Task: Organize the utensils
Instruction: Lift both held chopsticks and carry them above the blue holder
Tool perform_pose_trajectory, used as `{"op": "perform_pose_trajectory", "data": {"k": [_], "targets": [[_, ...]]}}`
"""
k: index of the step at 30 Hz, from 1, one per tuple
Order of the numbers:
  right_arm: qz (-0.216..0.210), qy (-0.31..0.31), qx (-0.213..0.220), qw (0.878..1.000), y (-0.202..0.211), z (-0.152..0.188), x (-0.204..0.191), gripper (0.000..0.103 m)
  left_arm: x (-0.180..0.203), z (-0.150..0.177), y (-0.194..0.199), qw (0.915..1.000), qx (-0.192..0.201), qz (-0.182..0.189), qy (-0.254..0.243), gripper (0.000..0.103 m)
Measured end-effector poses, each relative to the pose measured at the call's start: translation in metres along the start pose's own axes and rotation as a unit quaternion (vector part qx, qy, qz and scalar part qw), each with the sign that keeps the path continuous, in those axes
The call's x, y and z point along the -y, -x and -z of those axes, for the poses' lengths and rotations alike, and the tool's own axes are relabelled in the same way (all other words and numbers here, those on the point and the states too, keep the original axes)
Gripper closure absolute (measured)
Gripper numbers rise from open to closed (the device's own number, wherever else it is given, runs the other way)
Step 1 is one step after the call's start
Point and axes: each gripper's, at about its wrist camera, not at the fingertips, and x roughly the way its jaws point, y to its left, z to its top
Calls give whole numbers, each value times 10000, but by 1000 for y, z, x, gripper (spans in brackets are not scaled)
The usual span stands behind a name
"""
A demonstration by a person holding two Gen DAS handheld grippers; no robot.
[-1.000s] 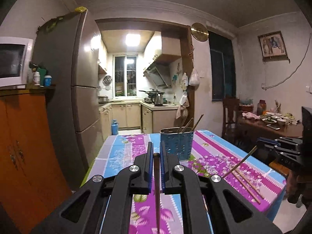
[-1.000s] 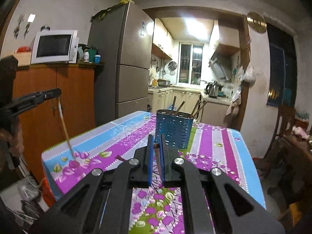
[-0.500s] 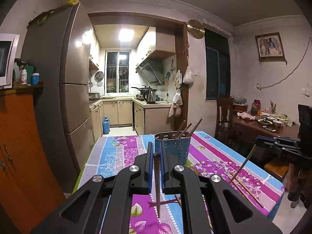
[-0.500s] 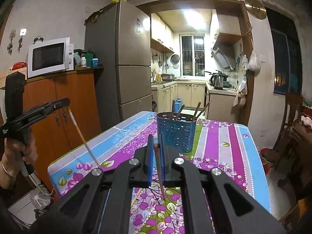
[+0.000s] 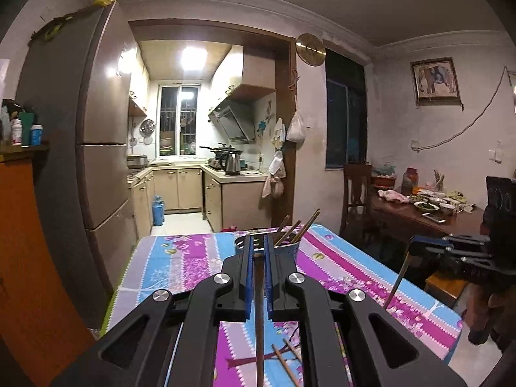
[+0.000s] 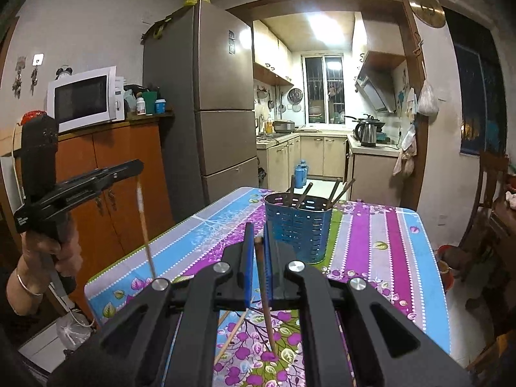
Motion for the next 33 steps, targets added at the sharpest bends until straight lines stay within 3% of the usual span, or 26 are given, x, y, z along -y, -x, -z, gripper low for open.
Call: {"op": "perform_pose_trajectory", "data": {"k": [10,23,28,33], "targets": [[-36,-127,267,9996,-12,-57,20,99,3,-50,-53,9997,191,123,-124,95],[383,-178,1030,9938,-59,-205,66,99,-2,-141,-170,9982,515,17,-297,95],[545,-348,1095,9919,-104,-222,86,99,-9,-154,-210,9979,603,-23,-246,95],[653,-567,883,9923,-154,-203,99,99,-17,-144,-245,9982,593,-62,-118,95]]}}
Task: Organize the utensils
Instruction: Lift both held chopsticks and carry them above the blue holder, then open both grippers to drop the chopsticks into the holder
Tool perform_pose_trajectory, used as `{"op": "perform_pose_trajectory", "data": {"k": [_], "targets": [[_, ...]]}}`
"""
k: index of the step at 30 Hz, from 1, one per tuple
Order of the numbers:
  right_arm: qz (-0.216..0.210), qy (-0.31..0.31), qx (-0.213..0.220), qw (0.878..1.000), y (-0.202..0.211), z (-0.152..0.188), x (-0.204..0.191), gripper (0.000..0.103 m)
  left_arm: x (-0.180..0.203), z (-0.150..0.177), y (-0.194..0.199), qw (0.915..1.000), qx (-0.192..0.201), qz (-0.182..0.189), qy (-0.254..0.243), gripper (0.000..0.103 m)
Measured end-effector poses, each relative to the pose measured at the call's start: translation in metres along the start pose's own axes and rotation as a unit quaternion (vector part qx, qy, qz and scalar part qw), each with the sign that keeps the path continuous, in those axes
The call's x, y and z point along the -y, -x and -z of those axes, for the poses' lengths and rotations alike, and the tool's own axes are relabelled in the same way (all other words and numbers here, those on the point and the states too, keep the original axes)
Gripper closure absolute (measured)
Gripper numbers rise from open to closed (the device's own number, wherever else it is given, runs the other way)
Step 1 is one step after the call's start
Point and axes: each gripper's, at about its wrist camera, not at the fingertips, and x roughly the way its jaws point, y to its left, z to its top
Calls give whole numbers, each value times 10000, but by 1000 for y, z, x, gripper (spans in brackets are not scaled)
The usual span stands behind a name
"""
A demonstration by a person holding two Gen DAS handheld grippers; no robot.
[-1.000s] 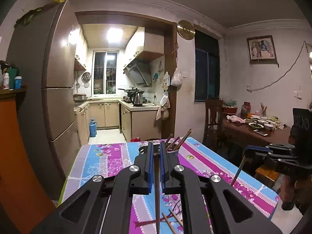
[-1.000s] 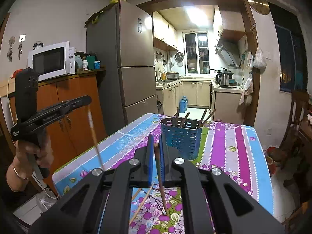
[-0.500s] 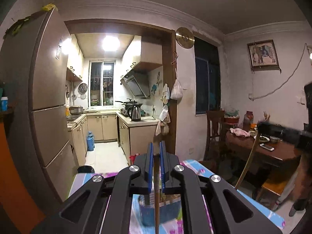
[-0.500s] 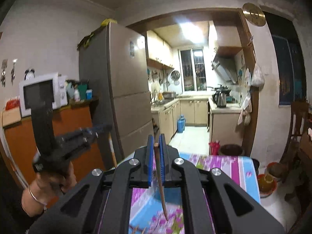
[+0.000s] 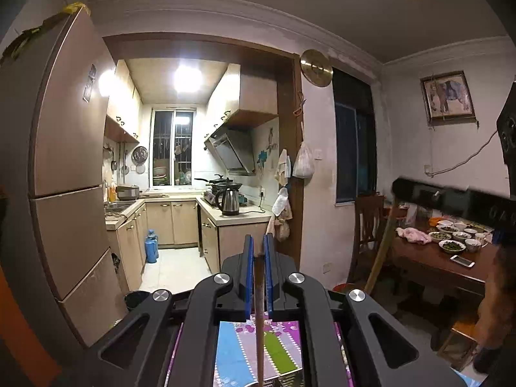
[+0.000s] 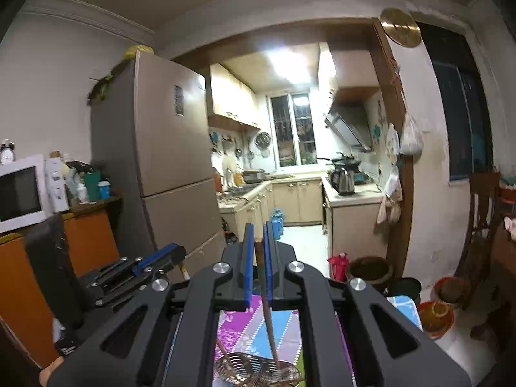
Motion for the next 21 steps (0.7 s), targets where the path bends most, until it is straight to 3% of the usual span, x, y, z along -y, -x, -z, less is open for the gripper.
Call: {"op": "perform_pose_trajectory", "data": {"k": [7,13,18,21], "targets": [[55,-20,-495,9988,-40,55,1,99,0,59,-27,9992,-402,48,30,95],[129,46,-856,9962,-59,89,-1,98,-3,96,-42,9969,-748,-197,-127,95],[260,213,-712,9969,-42,83,-9,96,-5,95,-26,9966,-735,-280,-258,95],[204,327,-389,9985,-11,67,-13,96,-12,78,7,9984,-347,-362,-247,93]]}}
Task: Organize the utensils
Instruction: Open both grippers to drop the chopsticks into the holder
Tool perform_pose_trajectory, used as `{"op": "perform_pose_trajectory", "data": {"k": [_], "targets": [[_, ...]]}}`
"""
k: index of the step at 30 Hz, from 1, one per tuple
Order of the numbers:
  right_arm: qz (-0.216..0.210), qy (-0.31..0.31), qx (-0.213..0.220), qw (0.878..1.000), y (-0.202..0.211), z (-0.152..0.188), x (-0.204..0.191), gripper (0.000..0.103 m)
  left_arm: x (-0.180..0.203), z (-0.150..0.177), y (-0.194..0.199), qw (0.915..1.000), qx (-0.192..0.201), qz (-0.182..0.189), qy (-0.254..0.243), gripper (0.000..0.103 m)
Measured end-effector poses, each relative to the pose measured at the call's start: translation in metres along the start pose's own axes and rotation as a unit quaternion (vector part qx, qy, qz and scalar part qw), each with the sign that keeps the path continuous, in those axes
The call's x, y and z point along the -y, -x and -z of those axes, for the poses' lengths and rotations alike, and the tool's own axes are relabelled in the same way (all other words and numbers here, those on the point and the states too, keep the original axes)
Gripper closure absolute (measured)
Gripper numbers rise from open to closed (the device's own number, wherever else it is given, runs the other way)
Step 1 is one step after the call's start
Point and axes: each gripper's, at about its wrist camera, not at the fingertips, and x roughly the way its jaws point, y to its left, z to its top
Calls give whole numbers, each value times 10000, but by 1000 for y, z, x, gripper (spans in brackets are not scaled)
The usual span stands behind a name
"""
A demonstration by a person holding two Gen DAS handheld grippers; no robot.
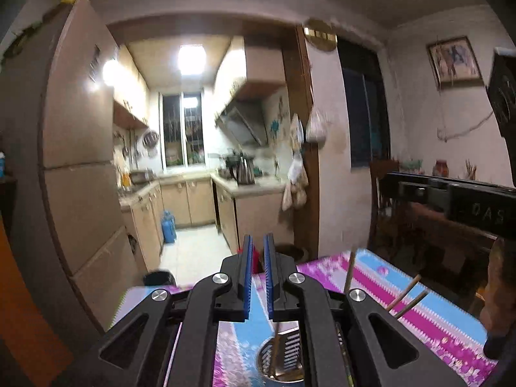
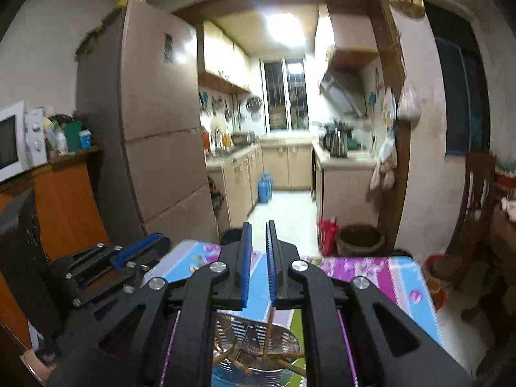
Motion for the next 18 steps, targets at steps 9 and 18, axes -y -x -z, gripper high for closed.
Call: {"op": "perform_pose_trajectory", "data": {"k": [9,18], "targets": [[-4,527,633,9966,166,27,-6,90,-22,-2,158,9982,472,-318,209,71],[92,882,-361,9954,246,201,-60,90,54,158,284,9949,-999,62,-146,68]]}}
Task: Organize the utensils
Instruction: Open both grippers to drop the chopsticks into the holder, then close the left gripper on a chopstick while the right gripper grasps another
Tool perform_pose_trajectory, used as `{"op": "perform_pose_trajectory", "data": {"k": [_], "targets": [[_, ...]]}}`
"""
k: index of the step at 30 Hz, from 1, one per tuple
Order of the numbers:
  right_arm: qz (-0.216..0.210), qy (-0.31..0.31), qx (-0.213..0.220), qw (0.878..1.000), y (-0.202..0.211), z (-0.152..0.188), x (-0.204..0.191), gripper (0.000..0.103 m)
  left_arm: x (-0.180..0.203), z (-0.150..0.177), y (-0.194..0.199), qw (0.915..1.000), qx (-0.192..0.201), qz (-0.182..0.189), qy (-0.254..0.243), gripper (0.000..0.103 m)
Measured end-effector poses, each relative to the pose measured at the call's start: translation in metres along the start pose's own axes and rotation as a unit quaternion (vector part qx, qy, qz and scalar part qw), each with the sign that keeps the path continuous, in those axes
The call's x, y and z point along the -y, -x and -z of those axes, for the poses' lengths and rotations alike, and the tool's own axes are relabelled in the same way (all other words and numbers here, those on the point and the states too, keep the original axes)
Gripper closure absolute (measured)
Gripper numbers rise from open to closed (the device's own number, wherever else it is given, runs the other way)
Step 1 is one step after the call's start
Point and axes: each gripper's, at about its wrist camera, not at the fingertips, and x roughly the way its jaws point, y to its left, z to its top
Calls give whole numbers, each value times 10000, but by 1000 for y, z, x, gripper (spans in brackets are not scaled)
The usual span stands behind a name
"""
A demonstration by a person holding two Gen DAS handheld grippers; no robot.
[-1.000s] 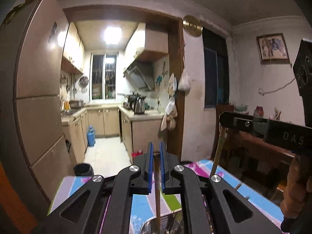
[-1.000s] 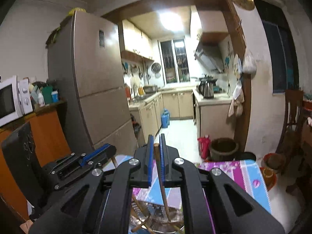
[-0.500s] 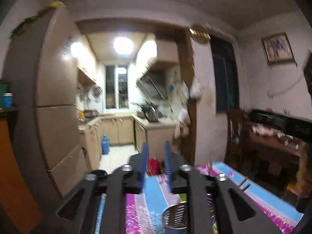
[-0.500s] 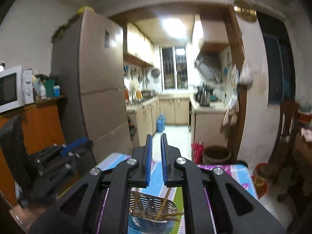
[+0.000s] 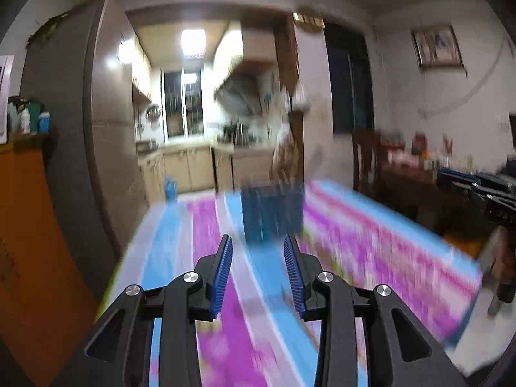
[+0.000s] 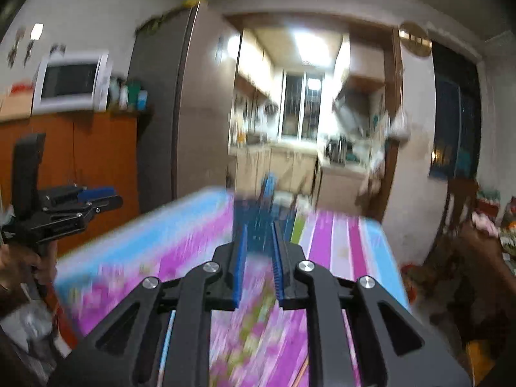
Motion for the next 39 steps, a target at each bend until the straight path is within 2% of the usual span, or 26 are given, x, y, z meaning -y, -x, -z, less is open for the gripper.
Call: {"op": "perform_pose_trajectory", "data": {"k": [1,2,5,7,9,12,16,20,23,25,26,34,37,39], "targets": [[13,26,-147,9999,2,29,-15,90,9,16,3,9999,-109,0,-78,68],[13,34,-242,9997,0,43,-23,90,25,40,10,9995,-246,-35,-201,68],[-157,80,-551,9983,-5,90,-57,90,59,85,25,9985,-397,30,-386,68],[-238,237,-537,9980,-6,106,-75,90,81,109,26,9970,-531,56,-563,68],[-289,358,-548,9974,-10,116,-90,90,89,125,21,9963,-639,156,-550,68],[-250,291,-617,9974,-16,128,-96,90,94,144,12,9960,-788,97,-406,68],[-218,68,-678,9974,-15,140,-90,90,87,151,3,9972,-730,-141,-88,68],[-245,58,-726,9970,-15,147,-94,90,91,147,-1,9971,-643,-338,-210,70],[-278,66,-731,9969,-16,148,-98,90,89,146,2,9971,-642,-396,-131,84],[-299,43,-757,9967,-19,148,-100,90,87,147,3,9969,-643,-422,-151,87],[-313,14,-787,9964,-21,148,-101,90,87,147,4,9968,-646,-434,-159,94],[-263,3,-788,9965,-24,144,-110,89,86,151,5,9975,-525,-416,-233,94],[-253,30,-769,9967,-22,141,-112,78,84,152,5,9979,-494,-376,-171,94],[-308,69,-783,9964,-24,141,-115,78,84,152,6,9980,-484,-364,-161,94]]}}
